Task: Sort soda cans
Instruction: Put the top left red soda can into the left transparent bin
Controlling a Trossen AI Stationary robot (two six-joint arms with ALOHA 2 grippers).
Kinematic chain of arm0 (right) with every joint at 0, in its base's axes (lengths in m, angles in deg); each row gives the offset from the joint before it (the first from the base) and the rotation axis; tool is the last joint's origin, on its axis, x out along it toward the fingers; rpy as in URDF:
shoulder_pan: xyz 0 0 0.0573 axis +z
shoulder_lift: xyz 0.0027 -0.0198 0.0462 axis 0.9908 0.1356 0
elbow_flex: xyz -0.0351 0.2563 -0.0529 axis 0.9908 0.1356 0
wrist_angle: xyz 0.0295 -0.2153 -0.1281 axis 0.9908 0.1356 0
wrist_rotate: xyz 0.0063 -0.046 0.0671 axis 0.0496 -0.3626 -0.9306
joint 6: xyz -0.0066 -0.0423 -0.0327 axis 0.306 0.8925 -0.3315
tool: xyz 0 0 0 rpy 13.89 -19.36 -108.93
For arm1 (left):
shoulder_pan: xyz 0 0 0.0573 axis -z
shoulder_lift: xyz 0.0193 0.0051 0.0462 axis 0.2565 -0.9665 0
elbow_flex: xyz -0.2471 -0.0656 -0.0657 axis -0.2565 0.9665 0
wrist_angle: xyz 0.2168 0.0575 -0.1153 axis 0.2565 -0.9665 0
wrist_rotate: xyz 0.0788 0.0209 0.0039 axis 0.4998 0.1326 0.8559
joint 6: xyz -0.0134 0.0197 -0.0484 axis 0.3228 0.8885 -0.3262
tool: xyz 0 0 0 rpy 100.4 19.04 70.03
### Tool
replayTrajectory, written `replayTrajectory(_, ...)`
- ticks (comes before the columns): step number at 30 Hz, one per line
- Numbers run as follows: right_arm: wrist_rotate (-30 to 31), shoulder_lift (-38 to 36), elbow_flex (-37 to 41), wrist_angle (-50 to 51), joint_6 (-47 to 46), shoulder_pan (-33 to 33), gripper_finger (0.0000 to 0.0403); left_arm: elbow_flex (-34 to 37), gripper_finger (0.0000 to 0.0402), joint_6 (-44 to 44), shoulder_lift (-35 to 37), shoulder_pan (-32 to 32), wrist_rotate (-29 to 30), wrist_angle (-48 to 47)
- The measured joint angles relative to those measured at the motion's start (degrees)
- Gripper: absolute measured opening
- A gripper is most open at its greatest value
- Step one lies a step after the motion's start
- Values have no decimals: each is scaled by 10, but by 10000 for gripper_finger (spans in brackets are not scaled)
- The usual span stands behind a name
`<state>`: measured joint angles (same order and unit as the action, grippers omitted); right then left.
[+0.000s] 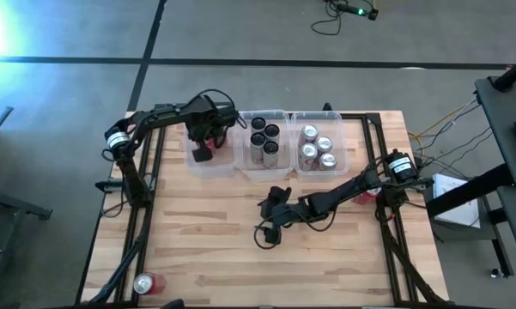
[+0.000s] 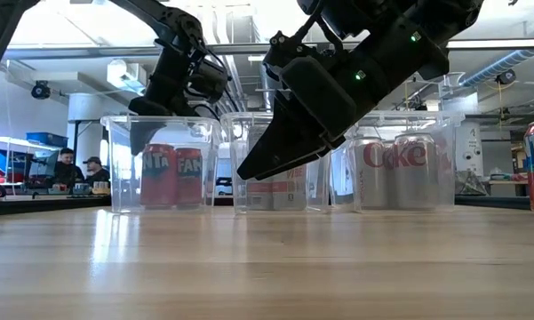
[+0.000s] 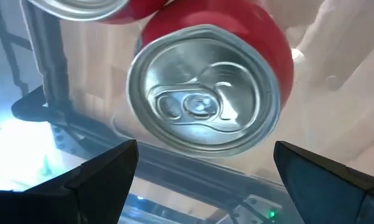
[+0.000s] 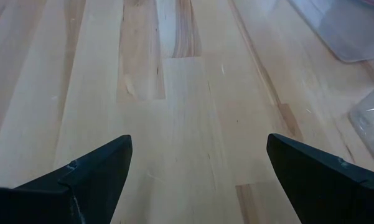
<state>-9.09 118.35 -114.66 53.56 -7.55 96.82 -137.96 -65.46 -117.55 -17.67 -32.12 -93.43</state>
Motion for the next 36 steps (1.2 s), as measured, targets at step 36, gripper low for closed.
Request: replayTrajectory(36,-1,0,0,0,-2,0,368,109,350,-96,247,117,-27,127)
